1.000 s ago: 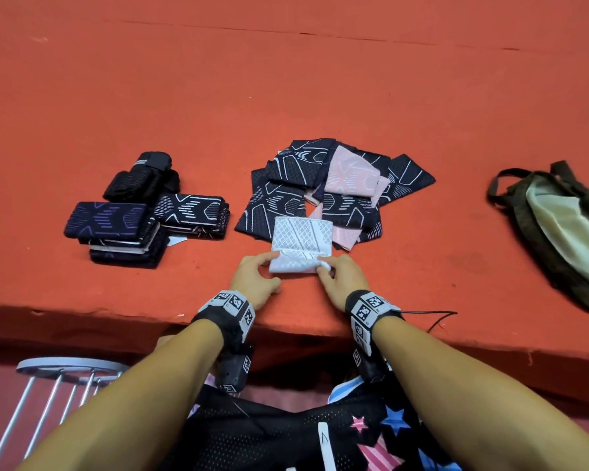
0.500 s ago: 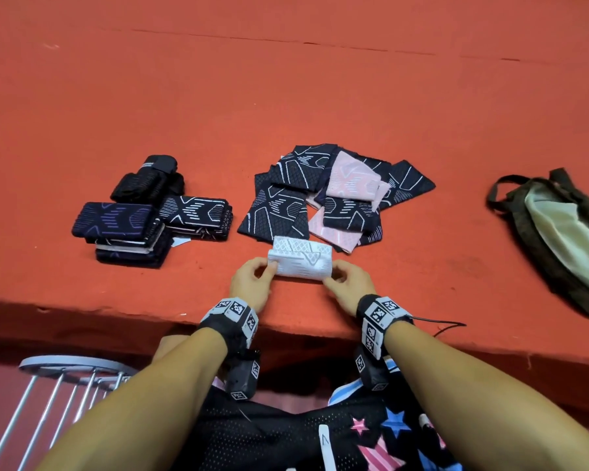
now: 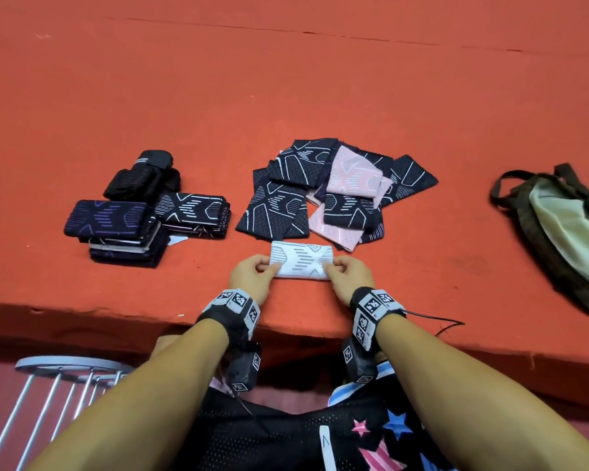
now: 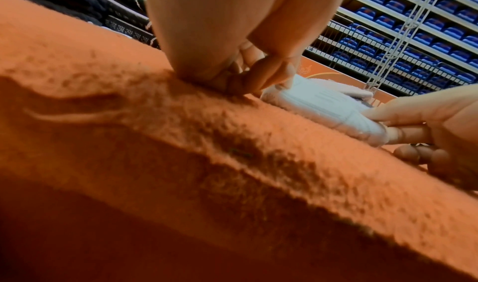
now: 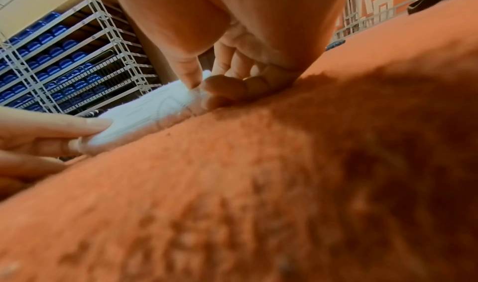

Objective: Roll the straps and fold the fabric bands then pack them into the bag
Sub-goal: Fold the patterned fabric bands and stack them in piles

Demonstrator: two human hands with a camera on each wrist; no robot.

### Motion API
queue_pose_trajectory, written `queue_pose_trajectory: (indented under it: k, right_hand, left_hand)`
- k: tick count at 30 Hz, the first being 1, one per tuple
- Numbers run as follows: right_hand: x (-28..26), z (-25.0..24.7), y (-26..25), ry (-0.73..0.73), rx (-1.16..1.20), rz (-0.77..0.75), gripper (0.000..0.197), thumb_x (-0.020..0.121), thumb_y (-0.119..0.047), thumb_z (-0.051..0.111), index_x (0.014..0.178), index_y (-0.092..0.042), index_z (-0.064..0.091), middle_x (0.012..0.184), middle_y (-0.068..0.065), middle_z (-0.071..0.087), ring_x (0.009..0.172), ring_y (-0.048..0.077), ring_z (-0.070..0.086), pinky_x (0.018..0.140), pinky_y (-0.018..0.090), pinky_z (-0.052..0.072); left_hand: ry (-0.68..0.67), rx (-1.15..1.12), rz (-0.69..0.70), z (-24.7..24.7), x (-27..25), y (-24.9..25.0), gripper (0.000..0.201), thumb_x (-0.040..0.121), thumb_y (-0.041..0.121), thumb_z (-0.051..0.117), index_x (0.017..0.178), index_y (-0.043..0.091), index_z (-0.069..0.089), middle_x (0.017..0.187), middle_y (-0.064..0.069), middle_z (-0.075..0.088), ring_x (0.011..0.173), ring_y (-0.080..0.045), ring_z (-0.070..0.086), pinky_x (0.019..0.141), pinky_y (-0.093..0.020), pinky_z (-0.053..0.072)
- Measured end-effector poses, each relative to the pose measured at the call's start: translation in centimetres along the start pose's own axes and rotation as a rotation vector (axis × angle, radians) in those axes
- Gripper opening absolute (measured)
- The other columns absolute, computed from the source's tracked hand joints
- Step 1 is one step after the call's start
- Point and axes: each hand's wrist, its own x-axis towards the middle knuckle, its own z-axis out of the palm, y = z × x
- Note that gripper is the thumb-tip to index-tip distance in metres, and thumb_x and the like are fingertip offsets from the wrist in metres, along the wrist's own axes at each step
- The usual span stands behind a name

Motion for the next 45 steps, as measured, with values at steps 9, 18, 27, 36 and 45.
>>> queue_pose_trajectory:
  k: [9, 18, 27, 36, 45]
  right_hand:
    - [0.0, 0.7, -1.1, 0.074, -0.089, 0.097, 0.02, 0.088, -0.041, 0.067, 0.08, -0.024, 0.058, 0.09, 0.001, 0.071, 0.089, 0.025, 0.065, 0.08, 0.035, 0.051]
    - [0.6, 1.3, -2.4, 0.056, -0.191, 0.16, 0.042, 0.086, -0.052, 0.065, 0.099, -0.012, 0.057, 0.099, 0.01, 0.068, 0.09, 0.031, 0.064, 0.065, 0.031, 0.038]
    - [0.8, 0.8, -3.0, -0.008, -0.279, 0.116, 0.045, 0.095, -0.045, 0.057, 0.115, -0.004, 0.059, 0.121, 0.017, 0.055, 0.101, 0.036, 0.061, 0.077, 0.035, 0.046]
    - [1.0, 2.5, -10.8, -0.005, 0.115, -0.323, 0.025, 0.093, -0.027, 0.056, 0.11, -0.04, 0.043, 0.067, 0.01, 0.061, 0.054, 0.026, 0.06, 0.057, 0.035, 0.05]
    - [4.4, 10.8, -20.2, -0.115, 0.259, -0.393, 0.013, 0.085, -0.032, 0.067, 0.094, -0.039, 0.061, 0.081, 0.001, 0.06, 0.065, 0.028, 0.068, 0.059, 0.041, 0.06]
  left_hand:
    - [0.002, 0.129, -0.154, 0.1, 1.0, 1.2, 0.025, 0.081, 0.04, 0.075, 0.096, 0.028, 0.06, 0.08, 0.001, 0.071, 0.077, -0.023, 0.069, 0.075, -0.038, 0.057]
    - [0.055, 0.119, -0.257, 0.9, 0.1, 3.6, 0.026, 0.082, 0.043, 0.07, 0.077, 0.018, 0.063, 0.049, 0.0, 0.066, 0.058, -0.019, 0.071, 0.065, -0.031, 0.058]
    - [0.095, 0.153, -0.074, 0.4, -1.2, 4.4, 0.024, 0.087, 0.039, 0.071, 0.079, 0.025, 0.054, 0.08, 0.007, 0.059, 0.073, -0.018, 0.056, 0.06, -0.029, 0.037]
    - [0.274, 0.147, 0.134, -8.2, 1.7, 9.1, 0.025, 0.091, 0.027, 0.066, 0.085, 0.017, 0.044, 0.069, -0.001, 0.054, 0.064, -0.025, 0.05, 0.059, -0.037, 0.036]
    - [0.362, 0.398, 0.09, -19.8, 8.5, 9.3, 0.005, 0.091, 0.026, 0.062, 0.089, 0.029, 0.058, 0.085, 0.008, 0.069, 0.081, -0.021, 0.063, 0.071, -0.036, 0.051]
